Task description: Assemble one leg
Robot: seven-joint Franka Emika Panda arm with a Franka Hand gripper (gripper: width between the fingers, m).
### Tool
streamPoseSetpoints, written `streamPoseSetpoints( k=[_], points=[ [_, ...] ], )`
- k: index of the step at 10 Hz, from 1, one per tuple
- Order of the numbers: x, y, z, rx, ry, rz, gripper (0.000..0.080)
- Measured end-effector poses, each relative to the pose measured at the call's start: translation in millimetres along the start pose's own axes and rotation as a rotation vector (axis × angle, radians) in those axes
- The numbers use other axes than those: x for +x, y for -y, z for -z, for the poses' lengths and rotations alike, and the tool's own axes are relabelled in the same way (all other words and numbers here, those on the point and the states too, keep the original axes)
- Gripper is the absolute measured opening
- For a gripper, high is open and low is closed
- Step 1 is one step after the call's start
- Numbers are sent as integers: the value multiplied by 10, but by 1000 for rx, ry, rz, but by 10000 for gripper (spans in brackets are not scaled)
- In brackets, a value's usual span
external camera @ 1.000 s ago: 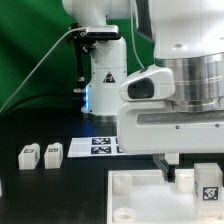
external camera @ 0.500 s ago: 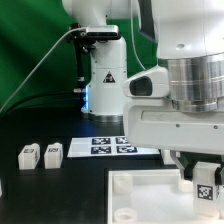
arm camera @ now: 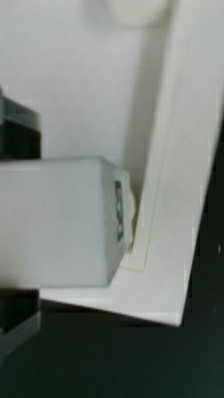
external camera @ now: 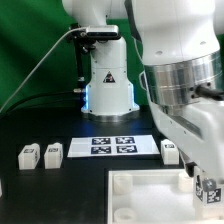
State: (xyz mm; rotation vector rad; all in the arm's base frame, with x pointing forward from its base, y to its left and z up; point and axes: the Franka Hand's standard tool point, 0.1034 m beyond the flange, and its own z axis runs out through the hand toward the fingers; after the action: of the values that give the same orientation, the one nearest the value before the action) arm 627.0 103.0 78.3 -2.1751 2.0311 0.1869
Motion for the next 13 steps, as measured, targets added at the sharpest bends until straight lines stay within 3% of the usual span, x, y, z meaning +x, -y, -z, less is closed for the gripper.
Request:
streamPoseSetpoints(
  k=[2,4,5,6,9,13],
  points=[
    [-20,-12,-3,17,6,-167,291],
    [-28,-16,-17,9,-1,-56,296],
    [-84,-5,-40,-14,-26,58,514],
    [-156,37,-25,-12,-35,196,607],
    [-148,42,-24,-19,-41,519,642],
    [-88,51,-41,-58,-74,1239,649]
  ],
)
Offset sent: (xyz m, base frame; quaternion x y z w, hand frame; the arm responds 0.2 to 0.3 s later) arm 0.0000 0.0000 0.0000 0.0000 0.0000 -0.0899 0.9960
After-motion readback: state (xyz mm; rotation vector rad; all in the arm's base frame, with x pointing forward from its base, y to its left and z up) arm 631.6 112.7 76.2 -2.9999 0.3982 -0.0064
